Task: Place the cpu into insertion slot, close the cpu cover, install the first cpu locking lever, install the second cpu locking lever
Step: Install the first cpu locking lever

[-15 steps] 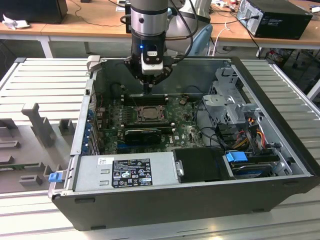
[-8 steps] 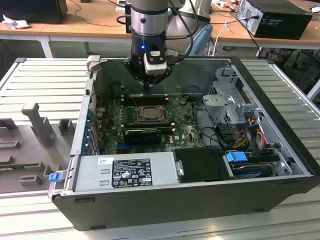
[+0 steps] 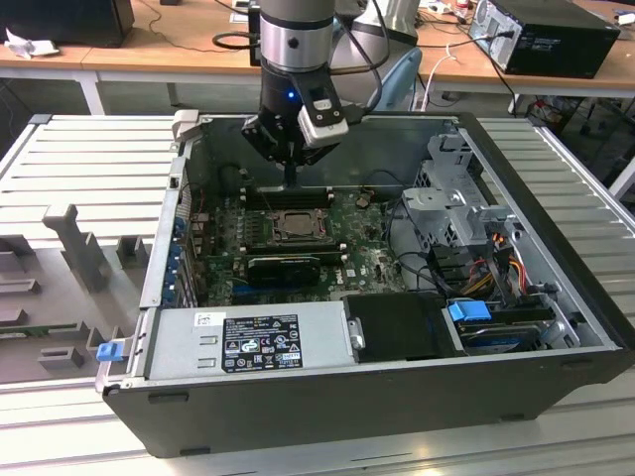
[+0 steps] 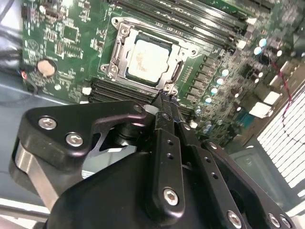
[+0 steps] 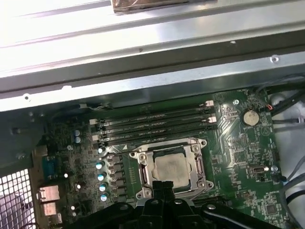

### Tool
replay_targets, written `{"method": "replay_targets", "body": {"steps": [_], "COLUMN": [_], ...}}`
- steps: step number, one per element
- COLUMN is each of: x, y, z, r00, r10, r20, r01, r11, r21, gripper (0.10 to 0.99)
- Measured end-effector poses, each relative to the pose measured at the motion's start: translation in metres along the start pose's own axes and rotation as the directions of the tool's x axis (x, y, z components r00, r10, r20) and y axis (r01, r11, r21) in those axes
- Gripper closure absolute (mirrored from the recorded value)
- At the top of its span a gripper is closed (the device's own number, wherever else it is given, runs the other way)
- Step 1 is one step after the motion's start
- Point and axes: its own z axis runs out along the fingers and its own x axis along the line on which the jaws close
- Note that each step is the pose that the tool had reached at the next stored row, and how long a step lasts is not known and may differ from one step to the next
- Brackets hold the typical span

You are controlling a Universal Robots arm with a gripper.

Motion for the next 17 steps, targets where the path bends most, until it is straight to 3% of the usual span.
{"method": "replay_targets", "body": {"steps": [4, 8, 13, 17], "x": [0.0000, 0.0000, 0.0000, 0.0000], "y": [0.0000, 0.0000, 0.0000, 0.0000], "z": [0.0001, 0.0001, 0.0001, 0.0001], "r00": [0.9977, 0.9912, 0.9811, 0.9676], "r10": [-0.067, -0.132, -0.193, -0.252], "r20": [-0.0031, -0.0062, -0.0092, -0.0121], "r01": [0.067, 0.132, 0.193, 0.252], "r11": [0.9977, 0.9913, 0.9812, 0.9677], "r21": [0.001, 0.001, 0.001, 0.002], "gripper": [0.980, 0.980, 0.980, 0.980]}}
